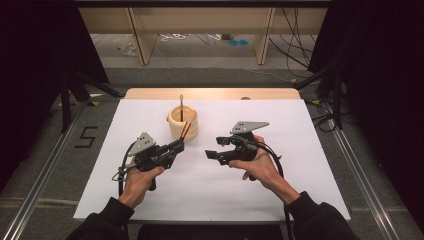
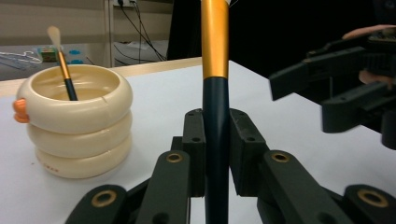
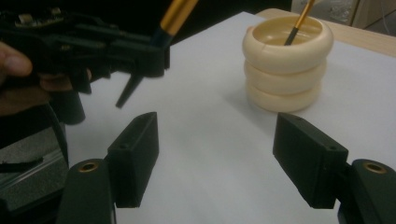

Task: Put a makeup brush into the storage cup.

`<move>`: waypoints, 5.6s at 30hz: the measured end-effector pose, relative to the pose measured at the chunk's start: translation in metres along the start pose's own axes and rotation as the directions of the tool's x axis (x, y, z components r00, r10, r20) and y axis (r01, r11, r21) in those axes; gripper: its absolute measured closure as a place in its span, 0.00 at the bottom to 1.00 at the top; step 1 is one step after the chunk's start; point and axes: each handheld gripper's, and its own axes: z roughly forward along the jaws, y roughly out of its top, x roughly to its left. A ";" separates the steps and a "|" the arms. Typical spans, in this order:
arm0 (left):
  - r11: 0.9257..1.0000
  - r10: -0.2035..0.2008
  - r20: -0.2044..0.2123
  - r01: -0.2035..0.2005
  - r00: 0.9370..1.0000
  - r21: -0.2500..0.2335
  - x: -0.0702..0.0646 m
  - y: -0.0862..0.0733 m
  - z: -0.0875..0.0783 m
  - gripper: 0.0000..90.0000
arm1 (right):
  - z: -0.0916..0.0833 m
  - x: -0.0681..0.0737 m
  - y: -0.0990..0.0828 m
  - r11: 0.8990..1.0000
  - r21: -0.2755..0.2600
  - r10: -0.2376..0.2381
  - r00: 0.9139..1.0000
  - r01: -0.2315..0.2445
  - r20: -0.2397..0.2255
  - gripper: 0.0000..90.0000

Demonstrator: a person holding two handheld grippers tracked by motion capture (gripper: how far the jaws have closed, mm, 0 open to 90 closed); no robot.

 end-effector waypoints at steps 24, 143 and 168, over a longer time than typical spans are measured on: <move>1.000 -0.014 0.075 0.013 0.997 0.014 -0.015 -0.007 0.006 0.87 | 0.038 0.005 0.026 0.977 -0.112 0.157 0.966 -0.182 -0.204 0.82; 0.990 0.016 -0.243 -0.049 0.970 -0.134 0.075 0.069 0.090 0.86 | -0.054 0.003 -0.063 0.998 -0.055 0.024 0.978 -0.013 0.205 0.24; 0.996 -0.007 -0.291 -0.018 0.957 -0.084 0.091 0.049 0.105 0.86 | -0.053 0.003 -0.063 0.999 -0.048 0.021 0.981 -0.012 0.193 0.25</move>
